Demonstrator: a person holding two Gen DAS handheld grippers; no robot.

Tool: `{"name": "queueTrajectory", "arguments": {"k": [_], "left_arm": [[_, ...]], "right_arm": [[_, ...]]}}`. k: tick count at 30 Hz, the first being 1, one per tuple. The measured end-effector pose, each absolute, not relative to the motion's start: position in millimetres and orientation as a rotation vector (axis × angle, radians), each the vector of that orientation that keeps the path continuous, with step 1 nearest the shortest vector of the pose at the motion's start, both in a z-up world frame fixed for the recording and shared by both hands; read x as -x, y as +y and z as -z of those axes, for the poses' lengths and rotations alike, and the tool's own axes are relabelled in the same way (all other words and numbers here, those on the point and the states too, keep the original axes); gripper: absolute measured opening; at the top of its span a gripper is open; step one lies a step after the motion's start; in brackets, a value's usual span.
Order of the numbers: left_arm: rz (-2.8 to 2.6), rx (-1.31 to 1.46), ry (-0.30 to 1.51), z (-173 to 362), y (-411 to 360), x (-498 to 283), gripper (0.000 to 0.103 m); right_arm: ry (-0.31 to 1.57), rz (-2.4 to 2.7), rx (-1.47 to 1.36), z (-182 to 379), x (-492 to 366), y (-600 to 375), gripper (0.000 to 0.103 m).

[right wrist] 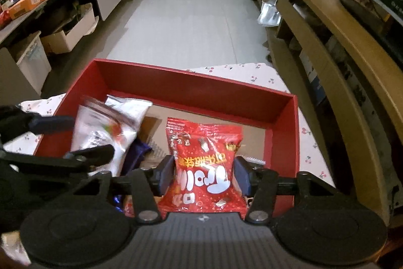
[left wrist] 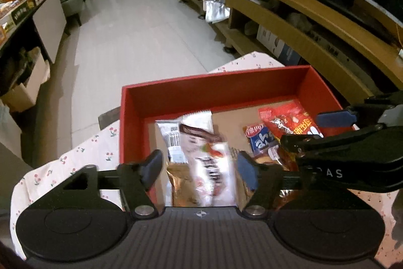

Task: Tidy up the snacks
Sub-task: 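Open both grippers to release the bags and lift away, then grasp the white egg-cake pack with the left gripper while the right grasps the sausage pack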

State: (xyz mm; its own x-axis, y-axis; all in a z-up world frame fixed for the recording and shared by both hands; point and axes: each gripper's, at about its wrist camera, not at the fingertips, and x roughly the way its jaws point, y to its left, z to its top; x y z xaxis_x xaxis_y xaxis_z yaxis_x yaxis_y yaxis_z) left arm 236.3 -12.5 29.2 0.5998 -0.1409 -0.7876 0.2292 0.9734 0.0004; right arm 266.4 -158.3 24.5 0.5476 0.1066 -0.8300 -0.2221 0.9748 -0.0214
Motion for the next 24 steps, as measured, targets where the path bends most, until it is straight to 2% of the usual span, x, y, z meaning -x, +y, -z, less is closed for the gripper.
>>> {"name": "queueTrajectory", "arguments": {"k": [12, 19, 24], "left_arm": [[0.213, -0.103, 0.88, -45.1, 12.4, -196.9, 0.081], [0.112, -0.01, 0.906, -46.7, 62.8, -153.3, 0.085], [0.017, 0.063, 0.959, -35.7, 100.9, -128.2, 0.086]], "right_arm": [[0.919, -0.272, 0.148, -44.0, -232.9, -142.9, 0.08], [0.904, -0.381, 0.209, -51.1, -181.6, -107.3, 0.084], [0.952, -0.486, 0.249, -36.4, -141.0, -80.2, 0.086]]}}
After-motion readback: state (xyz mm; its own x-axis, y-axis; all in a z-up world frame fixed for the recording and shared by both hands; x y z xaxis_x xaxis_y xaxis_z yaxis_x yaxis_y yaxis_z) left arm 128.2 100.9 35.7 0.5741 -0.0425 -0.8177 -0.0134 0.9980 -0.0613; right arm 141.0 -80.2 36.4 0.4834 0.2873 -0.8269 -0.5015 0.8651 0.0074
